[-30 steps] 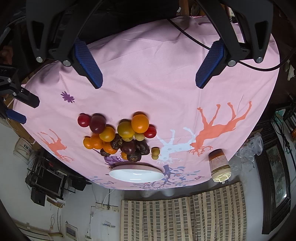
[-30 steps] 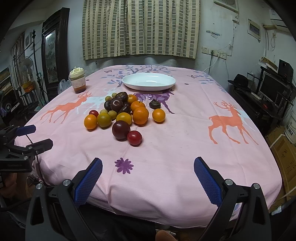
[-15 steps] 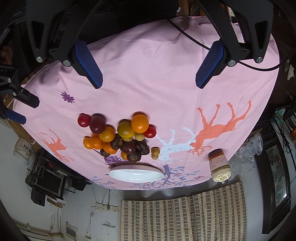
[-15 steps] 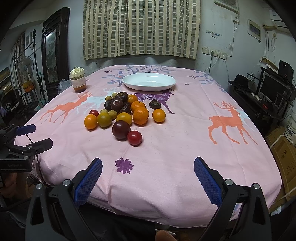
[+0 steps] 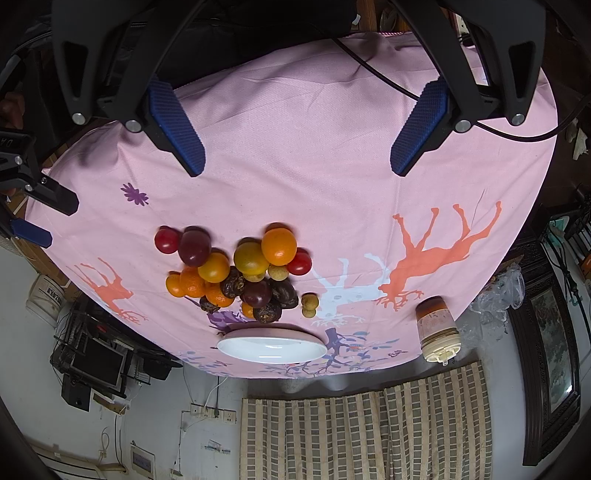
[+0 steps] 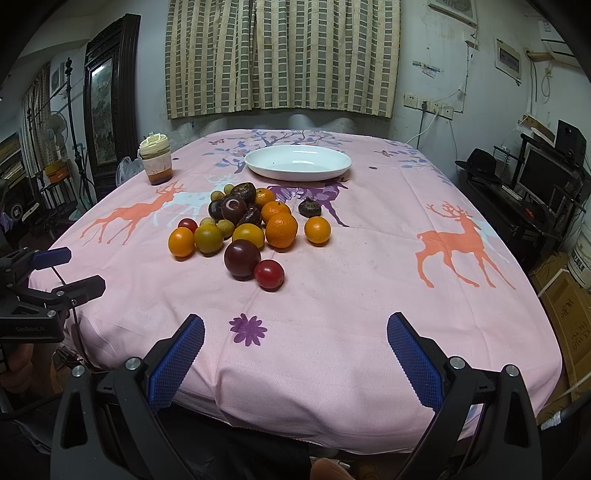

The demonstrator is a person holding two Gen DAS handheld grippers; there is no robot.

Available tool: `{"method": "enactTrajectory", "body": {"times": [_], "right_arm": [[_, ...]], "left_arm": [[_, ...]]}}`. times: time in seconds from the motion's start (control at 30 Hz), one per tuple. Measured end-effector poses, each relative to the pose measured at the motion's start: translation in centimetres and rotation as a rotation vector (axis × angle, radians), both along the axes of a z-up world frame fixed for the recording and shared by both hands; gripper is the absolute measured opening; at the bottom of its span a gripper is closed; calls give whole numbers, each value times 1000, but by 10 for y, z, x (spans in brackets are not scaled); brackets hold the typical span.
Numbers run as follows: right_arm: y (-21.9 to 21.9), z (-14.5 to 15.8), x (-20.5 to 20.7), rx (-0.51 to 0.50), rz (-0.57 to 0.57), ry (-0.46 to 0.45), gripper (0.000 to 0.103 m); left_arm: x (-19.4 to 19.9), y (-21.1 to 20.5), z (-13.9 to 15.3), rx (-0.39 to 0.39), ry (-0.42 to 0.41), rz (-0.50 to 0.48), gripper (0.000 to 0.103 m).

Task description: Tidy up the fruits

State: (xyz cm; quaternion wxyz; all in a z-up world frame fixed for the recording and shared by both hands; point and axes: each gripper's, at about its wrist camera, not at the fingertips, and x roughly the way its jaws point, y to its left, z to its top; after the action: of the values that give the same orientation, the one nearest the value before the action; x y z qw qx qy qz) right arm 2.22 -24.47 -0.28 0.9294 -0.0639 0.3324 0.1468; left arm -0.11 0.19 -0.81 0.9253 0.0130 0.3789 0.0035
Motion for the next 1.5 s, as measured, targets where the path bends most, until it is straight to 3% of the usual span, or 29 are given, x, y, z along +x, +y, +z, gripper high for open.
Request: {"method": "enactTrajectory", "body": {"times": [1.13,1.43,1.5], "right_arm": [[0,-6,4,8,12,18,99],[2,-23,34,50,37,74,99],[7,-31,51,49,41,103,92]], "left_arm": [[2,4,-8,4,16,7,98],[19,16,-19,-16,30,0,98],[22,20,-21,-24,26,-5,98]]}}
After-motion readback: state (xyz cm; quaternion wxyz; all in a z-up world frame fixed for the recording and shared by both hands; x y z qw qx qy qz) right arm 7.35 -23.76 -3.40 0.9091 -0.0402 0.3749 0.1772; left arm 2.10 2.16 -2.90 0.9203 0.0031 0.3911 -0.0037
